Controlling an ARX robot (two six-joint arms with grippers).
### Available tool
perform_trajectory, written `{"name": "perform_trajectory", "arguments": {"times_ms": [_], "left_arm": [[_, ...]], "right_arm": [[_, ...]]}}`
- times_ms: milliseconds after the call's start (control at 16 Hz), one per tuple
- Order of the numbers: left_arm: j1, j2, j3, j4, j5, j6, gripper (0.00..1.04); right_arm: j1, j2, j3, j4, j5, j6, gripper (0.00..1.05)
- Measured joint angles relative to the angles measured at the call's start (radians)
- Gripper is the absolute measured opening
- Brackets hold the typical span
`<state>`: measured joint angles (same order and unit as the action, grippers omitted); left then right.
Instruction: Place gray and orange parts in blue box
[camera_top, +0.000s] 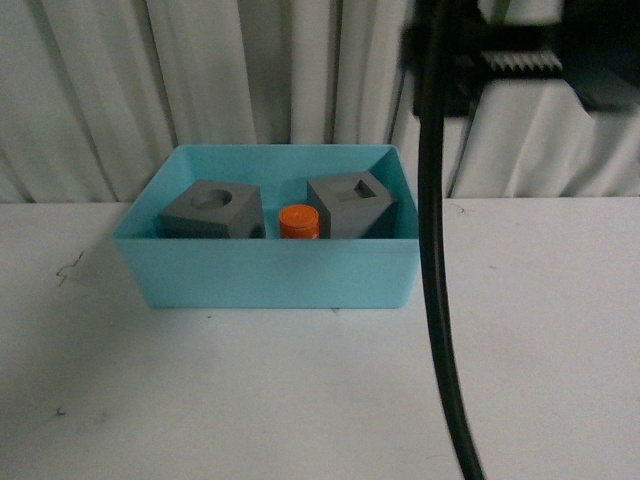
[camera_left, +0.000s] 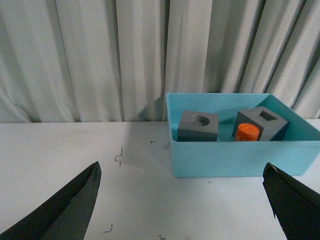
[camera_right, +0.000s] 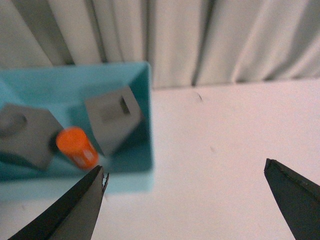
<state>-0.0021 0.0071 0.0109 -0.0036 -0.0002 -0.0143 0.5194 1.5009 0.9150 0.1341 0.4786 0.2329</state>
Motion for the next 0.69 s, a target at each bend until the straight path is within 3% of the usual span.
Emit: {"name": "perform_trajectory", "arguments": {"times_ms": [125,313,376,501,564,689], "left_arm": [[0.000,0.000,0.000,0.000,0.000,0.000,0.98],[0.000,0.000,0.000,0.000,0.000,0.000,0.98],[0.000,0.000,0.000,0.000,0.001,0.000,0.98],[0.000,0.000,0.000,0.000,-0.003,0.000,0.98],[0.000,0.000,0.000,0.000,-0.003,0.000,0.98],[0.000,0.000,0.000,0.000,0.000,0.000,0.98]], "right_arm": [[0.090,-0.224,-0.221,-0.161,0.136,0.138,0.98],[0.185,-0.332,-0.290,-0.269,0.229,0.388,0.98],[0.177,-0.320,-0.386,0.060,0.224,0.340,0.90],[0.110,-0.408,-0.658,0.463,0.126,0.068,0.68],[0.043,-0.485,-0.717,0.585,0.094,-0.049,0.57],[-0.058,-0.654,-0.759,0.583,-0.009,-0.173,0.34]]}}
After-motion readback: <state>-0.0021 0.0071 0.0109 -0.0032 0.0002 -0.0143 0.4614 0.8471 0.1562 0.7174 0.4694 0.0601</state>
